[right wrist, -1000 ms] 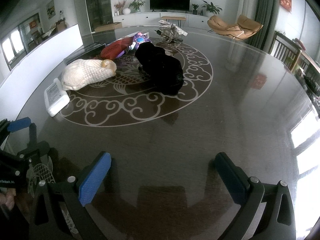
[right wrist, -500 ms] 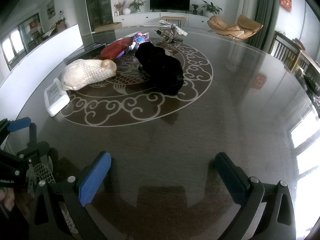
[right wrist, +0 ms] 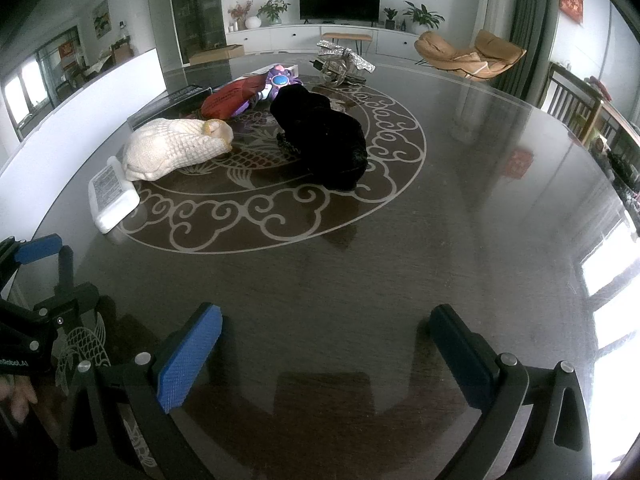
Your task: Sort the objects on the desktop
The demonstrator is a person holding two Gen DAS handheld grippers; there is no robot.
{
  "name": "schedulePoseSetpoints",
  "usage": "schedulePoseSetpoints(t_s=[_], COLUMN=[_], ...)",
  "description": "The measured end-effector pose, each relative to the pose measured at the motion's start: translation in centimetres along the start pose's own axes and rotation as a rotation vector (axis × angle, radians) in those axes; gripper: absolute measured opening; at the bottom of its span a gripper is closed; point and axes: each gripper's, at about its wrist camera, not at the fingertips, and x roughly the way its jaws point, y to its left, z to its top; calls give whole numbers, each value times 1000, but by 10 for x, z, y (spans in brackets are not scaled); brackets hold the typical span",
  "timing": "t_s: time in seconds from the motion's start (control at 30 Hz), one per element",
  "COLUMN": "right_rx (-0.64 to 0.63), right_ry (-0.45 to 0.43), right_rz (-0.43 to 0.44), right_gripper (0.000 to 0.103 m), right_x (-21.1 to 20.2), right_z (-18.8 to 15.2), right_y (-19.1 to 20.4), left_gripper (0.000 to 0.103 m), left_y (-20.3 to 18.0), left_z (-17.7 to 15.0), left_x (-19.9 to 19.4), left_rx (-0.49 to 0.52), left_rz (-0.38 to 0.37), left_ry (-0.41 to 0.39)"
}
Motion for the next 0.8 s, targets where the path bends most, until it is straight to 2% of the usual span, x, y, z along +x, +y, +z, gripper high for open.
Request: schedulePoseSetpoints(t_s=[0.27, 0.4, 0.57, 0.67, 0.8], right_rx=[1, 1, -4, -21, -9], right_ry=[0, 0, 8, 77, 29], right_rz=[0, 0, 7, 24, 63], right_gripper=[103, 103, 103, 103, 103], right_x=[0, 0, 0, 0, -11], right_z=[0, 0, 0, 8, 28], right_y=[0, 0, -1, -4, -16], left_gripper=[103, 103, 103, 103, 103], left_y=[0, 5, 38, 43, 42], left_z=[0, -3, -8, -7, -6], left_x=[1, -2, -7, -6, -6], left_rx=[3, 45, -83, -107, -118], left_rz=[0, -31, 45, 66, 76], left_ry=[-2, 14, 44, 40, 38])
